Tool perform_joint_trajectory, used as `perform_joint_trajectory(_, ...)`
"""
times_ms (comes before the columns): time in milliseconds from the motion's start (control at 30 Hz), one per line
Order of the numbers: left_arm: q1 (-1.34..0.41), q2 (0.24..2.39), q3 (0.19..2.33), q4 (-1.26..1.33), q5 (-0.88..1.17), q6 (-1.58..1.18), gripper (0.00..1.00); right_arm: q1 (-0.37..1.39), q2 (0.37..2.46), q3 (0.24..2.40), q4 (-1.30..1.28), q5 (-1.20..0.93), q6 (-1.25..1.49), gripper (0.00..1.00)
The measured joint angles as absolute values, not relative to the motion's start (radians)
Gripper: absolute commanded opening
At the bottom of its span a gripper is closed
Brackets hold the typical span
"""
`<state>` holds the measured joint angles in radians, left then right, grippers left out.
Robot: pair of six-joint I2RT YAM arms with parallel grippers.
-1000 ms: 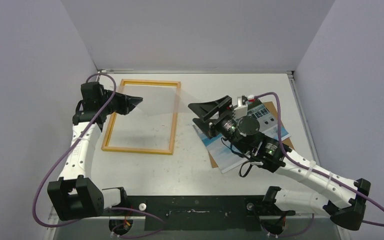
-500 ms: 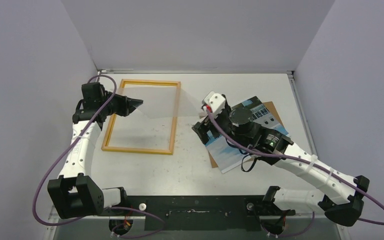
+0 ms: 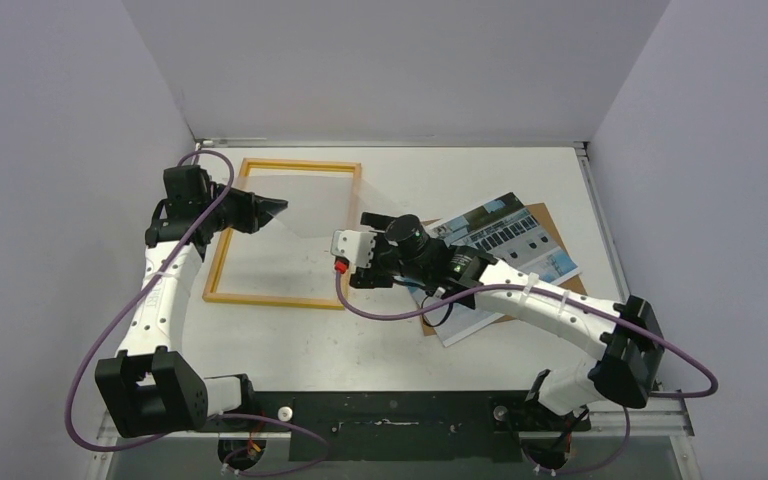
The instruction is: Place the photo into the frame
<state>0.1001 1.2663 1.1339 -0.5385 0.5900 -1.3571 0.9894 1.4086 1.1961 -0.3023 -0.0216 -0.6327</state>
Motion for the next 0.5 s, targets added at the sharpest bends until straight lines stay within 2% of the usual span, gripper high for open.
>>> perform_joint_trajectory(167,0.100,1.266,1.134,-0.539,0.593,-1.357,0.00,0.968,1.459,1.195,-0.206,-0.033,-0.691,0.62)
perform_joint_trajectory(400,0.100,1.266,1.126,-0.538,0.601,-1.361,0.00,0.922,1.478,1.195,-0.146,-0.076,-0.718,0.38)
perform_joint_trajectory(500,0.099,1.266,1.126,-0.539,0.601,-1.365,0.00,0.921,1.495,1.195,-0.136,-0.115,-0.714,0.31)
